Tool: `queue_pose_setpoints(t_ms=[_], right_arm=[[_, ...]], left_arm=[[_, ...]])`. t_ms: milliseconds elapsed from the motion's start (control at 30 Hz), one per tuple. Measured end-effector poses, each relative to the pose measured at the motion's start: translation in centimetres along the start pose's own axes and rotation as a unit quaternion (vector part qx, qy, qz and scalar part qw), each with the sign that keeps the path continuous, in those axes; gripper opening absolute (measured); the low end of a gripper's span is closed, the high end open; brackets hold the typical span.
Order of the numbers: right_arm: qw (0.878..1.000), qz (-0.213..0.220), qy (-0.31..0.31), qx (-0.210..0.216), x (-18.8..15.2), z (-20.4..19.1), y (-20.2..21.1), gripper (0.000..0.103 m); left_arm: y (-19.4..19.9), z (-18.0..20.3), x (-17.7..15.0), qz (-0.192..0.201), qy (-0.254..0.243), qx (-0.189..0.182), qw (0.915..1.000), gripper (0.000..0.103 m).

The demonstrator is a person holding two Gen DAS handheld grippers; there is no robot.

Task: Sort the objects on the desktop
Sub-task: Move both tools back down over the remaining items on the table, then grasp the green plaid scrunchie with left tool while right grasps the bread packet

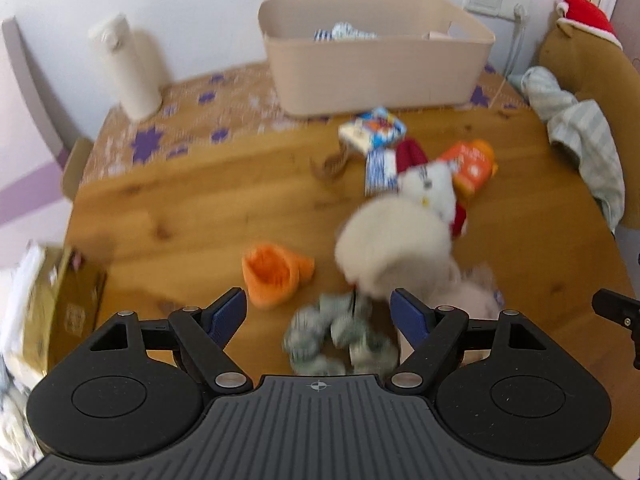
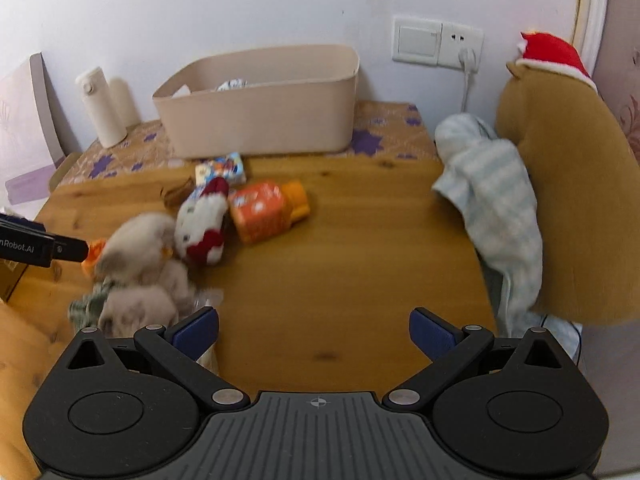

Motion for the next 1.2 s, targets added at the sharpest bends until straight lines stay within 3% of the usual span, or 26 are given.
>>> queue_pose_setpoints(t_ms=[333,433,633,833,1200], right_arm=[[1.000,-0.026,0.010,0.009,-2.9,-1.8,-0.1,0.103],[0.999,-0.032,0.026,0.017,-3.2,-3.0,-0.4,0.103],[0.996,-0.052,0.065,0.023,-3.7,-5.5,-2.3,0.103],[0.996,-0.061,0.059,0.022,-3.6,-6.7,-4.7,0.103],[0.993,-0.084,0.087,0.009,-4.0,-7.5,-7.8,0.103]], left_arm=[[-0.5,0.6,-5.8,-0.038,-0.029,-0.004,0.9989,0.080],[-0.9,0.2,-6.6,-0.046,-0.016,-0.004,0.9988,0.081],[-2.0,-1.0,-6.0,-0.051,0.031,-0.013,0.9981,0.081],[-3.9,-1.9,-4.8,-0.060,0.086,-0.030,0.9940,0.080],[-7.0,-1.4,-3.7,-0.074,0.087,-0.037,0.9927,0.081]])
Point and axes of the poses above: each gripper's, at about its wrist camera, not at the fingertips, and y roughly against the way its jaws point, z to its right, x to its top, the point moved 8 cm from there along -y, roughly the way its jaws point, and after that the axes turned 2 degrees about -z, right-handed, at the moved point
